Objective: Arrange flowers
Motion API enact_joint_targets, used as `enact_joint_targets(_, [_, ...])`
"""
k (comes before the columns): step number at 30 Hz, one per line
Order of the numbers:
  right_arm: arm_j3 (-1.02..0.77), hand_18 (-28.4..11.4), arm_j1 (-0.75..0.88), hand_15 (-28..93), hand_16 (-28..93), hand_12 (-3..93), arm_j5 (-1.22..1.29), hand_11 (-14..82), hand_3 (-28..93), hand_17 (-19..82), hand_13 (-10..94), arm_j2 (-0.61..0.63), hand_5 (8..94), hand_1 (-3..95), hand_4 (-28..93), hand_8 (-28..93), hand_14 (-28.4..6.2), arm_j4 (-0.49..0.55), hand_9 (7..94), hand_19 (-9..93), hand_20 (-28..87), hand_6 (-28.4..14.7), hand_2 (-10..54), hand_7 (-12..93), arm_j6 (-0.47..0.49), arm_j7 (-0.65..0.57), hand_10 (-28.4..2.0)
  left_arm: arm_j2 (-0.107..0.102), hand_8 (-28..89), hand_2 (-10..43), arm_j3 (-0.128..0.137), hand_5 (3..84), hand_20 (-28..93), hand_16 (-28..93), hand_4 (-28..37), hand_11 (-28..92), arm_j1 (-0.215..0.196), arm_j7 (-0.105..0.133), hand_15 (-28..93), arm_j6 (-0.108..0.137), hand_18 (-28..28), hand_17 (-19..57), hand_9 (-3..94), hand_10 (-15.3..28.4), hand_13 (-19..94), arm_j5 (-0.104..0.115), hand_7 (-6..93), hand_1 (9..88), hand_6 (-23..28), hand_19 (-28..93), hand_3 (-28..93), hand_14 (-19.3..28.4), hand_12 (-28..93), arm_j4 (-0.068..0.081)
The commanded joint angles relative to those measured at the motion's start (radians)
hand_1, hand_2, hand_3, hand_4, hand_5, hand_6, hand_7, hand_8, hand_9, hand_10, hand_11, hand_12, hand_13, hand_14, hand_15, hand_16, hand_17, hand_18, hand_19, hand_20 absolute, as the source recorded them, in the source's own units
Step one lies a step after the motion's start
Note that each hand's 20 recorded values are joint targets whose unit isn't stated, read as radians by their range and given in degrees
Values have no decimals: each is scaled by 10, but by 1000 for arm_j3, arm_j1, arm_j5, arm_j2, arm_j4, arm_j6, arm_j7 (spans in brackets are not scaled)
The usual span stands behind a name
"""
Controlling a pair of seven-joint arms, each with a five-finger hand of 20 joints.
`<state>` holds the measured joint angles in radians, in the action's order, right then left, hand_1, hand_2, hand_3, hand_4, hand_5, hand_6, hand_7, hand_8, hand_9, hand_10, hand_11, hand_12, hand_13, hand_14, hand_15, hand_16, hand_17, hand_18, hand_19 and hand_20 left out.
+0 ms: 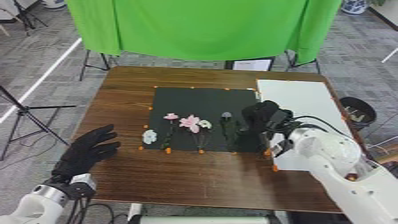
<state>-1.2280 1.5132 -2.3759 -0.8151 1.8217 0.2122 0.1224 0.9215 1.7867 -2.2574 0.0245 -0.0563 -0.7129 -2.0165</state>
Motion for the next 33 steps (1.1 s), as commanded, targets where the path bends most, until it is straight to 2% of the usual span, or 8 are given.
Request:
enact_joint_targets(1, [-68,-167,8,750,314,496,10,574,421,167,579,19,530,591,-283,90,-46,55,573,606,423,61,-95,740,125,61,-79,2,-119,-18,7,313,54,-52,-281,290,-22,0,428,-3,223,-78,255,134,229,0,219,261,63,470,725,182,145,-5])
enact_joint_targets(6, [-117,-168,6,745,302,454,135,605,368,158,542,9,484,608,-283,67,-44,73,526,603,417,54,-95,748,184,41,-82,5,-119,-18,13,313,54,-52,-281,290,-25,1,428,-8,223,-78,255,135,229,2,219,261,63,470,725,182,145,-7])
enact_joint_targets(10, [-205,-169,53,688,268,385,400,598,599,160,532,-19,475,448,-283,48,-45,96,503,611,409,33,-95,690,169,-50,-91,10,-119,-18,13,312,54,-52,-281,290,-24,16,428,2,223,-78,255,134,229,7,220,262,63,470,725,182,145,-15])
enact_joint_targets(13, [-273,-173,83,543,212,284,684,436,837,153,477,-54,451,292,-283,-212,-58,97,468,591,377,19,-95,566,130,-128,-104,20,-119,-19,17,313,54,-51,-281,290,-28,33,428,18,223,-78,255,134,228,8,219,261,63,470,725,182,145,-27])
enact_joint_targets(17, [-358,-182,150,389,203,239,1067,276,866,133,393,-99,392,225,-283,-207,-81,104,430,530,320,8,-92,429,31,-187,-120,38,-119,-20,26,312,54,-52,-282,289,-24,51,425,23,223,-77,256,134,227,4,219,261,63,470,726,181,144,-40])
enact_joint_targets(24, [-480,-203,258,76,338,221,1457,79,846,89,292,-181,350,145,-283,-119,-112,131,359,358,223,0,-58,194,8,-244,-123,41,-119,-43,22,300,53,-51,-282,277,-39,140,396,74,230,-79,230,130,190,23,216,247,59,467,708,168,144,-79])
enact_joint_targets(31, [-550,-220,353,-48,363,210,1525,1,809,-25,173,-284,289,71,-283,-96,-112,172,268,291,145,10,-25,125,42,-290,-103,59,-110,-64,-5,257,37,-14,-283,201,-41,208,228,128,239,-129,187,108,142,61,193,225,43,380,672,168,148,-115])
enact_joint_targets(33, [-566,-221,368,-52,368,218,1512,7,808,-33,170,-318,292,69,-283,-93,-113,186,272,294,141,3,-25,130,61,-317,-107,67,-108,-63,-13,248,39,5,-283,178,-43,220,183,139,235,-148,176,102,131,50,184,216,39,353,671,165,156,-119])
